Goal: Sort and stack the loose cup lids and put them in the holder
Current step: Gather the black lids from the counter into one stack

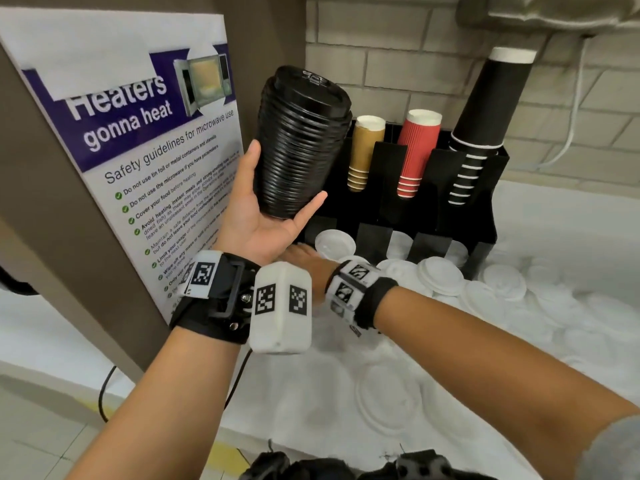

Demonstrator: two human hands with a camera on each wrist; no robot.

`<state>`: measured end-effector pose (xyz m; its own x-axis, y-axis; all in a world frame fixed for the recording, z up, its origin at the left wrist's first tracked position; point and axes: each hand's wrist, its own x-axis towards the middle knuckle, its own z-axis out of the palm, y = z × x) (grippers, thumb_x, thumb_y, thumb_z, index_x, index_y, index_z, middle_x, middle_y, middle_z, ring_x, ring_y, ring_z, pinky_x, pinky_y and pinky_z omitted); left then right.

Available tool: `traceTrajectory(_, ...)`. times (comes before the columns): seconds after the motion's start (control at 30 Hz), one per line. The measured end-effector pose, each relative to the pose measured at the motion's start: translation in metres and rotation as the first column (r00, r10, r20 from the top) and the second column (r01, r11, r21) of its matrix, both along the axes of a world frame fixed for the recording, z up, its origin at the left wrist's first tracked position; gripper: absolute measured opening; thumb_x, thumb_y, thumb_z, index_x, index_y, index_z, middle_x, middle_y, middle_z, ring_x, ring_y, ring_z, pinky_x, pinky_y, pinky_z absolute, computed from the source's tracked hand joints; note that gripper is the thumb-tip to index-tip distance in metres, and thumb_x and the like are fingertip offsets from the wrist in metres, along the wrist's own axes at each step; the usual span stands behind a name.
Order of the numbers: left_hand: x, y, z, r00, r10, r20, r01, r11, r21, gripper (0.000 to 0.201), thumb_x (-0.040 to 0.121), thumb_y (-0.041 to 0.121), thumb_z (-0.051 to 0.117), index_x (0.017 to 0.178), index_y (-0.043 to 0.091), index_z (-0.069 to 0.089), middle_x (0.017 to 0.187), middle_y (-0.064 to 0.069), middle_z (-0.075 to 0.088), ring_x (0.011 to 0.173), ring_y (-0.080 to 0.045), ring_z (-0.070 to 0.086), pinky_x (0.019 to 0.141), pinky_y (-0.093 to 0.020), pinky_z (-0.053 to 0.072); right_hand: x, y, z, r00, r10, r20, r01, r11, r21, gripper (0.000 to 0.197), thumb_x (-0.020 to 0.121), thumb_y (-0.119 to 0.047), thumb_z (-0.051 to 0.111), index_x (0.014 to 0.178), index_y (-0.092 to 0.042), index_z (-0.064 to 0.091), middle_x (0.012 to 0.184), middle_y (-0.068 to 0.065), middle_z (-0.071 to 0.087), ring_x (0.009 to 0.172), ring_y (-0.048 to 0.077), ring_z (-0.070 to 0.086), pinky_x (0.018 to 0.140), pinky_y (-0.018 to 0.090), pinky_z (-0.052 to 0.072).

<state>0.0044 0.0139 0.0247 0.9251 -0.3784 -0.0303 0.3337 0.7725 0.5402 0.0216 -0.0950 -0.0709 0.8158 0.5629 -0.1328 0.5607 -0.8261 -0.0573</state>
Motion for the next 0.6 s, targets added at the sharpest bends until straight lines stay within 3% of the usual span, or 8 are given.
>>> traceTrajectory(0.1,-0.001,-0.005,-0.003,0.999,-0.039,-0.002,0.039,0.997,0.06,0.07,0.068,0.056,0.065,0.127,0.02,0.061,0.129,-0.015,0.063,0.121,-0.038,0.056,0.094,-0.057,0.048,0.0,-0.035,0.025,0.989,-0.14,0.038,0.134,0.984,0.12,0.04,0.096,-0.015,0.047,0.137,-0.011,0.049,0.143,0.013,0.043,0.134,0.027,0.035,0.111,0.033,0.025)
traceTrajectory(0.17,-0.002,-0.011,-0.007,0.998,-0.066,-0.004,0.066,0.99,0.123,0.082,0.064,0.064,0.061,0.135,0.024,0.056,0.132,-0.012,0.062,0.122,-0.035,0.056,0.092,-0.053,0.046,-0.005,-0.064,0.041,0.949,-0.317,-0.01,0.297,0.878,0.376,0.033,0.095,-0.006,0.044,0.123,-0.007,0.061,0.127,0.014,0.056,0.12,0.025,0.049,0.101,0.027,0.035)
traceTrajectory(0.23,-0.005,-0.019,-0.013,0.996,-0.09,-0.013,0.091,0.984,0.15,0.087,0.061,0.069,0.059,0.137,0.027,0.055,0.132,-0.007,0.062,0.125,-0.028,0.055,0.092,-0.043,0.042,-0.02,-0.083,0.052,0.884,-0.436,-0.17,0.418,0.573,0.705,0.027,0.097,-0.012,0.043,0.112,-0.012,0.065,0.109,0.003,0.062,0.103,0.016,0.057,0.086,0.022,0.043)
traceTrajectory(0.3,-0.011,-0.029,-0.018,0.991,-0.137,0.004,0.135,0.98,0.148,0.087,0.063,0.072,0.056,0.137,0.026,0.055,0.137,-0.004,0.059,0.131,-0.023,0.05,0.1,-0.037,0.036,-0.036,-0.086,0.06,0.853,-0.347,-0.389,0.477,0.219,0.851,0.025,0.099,-0.032,0.043,0.107,-0.021,0.064,0.093,-0.007,0.063,0.086,0.004,0.057,0.071,0.017,0.042)
traceTrajectory(0.37,-0.016,-0.04,-0.023,0.984,-0.175,0.033,0.169,0.976,0.139,0.083,0.068,0.072,0.053,0.135,0.023,0.057,0.141,-0.006,0.055,0.13,-0.023,0.049,0.104,-0.037,0.033,-0.048,-0.083,0.063,0.843,-0.219,-0.492,0.517,0.076,0.853,0.041,0.094,-0.053,0.044,0.114,-0.022,0.062,0.095,-0.002,0.065,0.085,0.006,0.057,0.073,0.023,0.043)
traceTrajectory(0.43,-0.022,-0.05,-0.028,0.981,-0.189,0.032,0.181,0.97,0.163,0.08,0.069,0.073,0.051,0.13,0.023,0.062,0.138,-0.007,0.058,0.128,-0.024,0.049,0.1,-0.038,0.035,-0.056,-0.08,0.062,0.854,-0.113,-0.507,0.507,-0.032,0.861,0.06,0.086,-0.059,0.052,0.131,-0.021,0.049,0.11,0.003,0.064,0.096,0.013,0.06,0.082,0.031,0.046)
traceTrajectory(0.53,-0.028,-0.061,-0.039,0.99,-0.138,-0.001,0.133,0.95,0.283,0.077,0.064,0.076,0.049,0.126,0.033,0.063,0.13,0.001,0.064,0.126,-0.015,0.051,0.097,-0.036,0.028,-0.065,-0.08,0.059,0.89,0.048,-0.453,0.444,-0.309,0.841,0.068,0.081,-0.041,0.061,0.139,-0.015,0.038,0.129,0.012,0.058,0.116,0.021,0.06,0.099,0.037,0.048)
traceTrajectory(0.6,-0.032,-0.064,-0.046,0.995,-0.099,0.019,0.087,0.937,0.338,0.071,0.066,0.072,0.051,0.125,0.034,0.062,0.128,0.006,0.065,0.121,-0.011,0.053,0.102,-0.037,0.026,-0.071,-0.084,0.061,0.904,0.089,-0.419,0.417,-0.405,0.814,0.061,0.083,-0.031,0.061,0.137,-0.009,0.041,0.133,0.014,0.056,0.121,0.024,0.057,0.1,0.039,0.048)
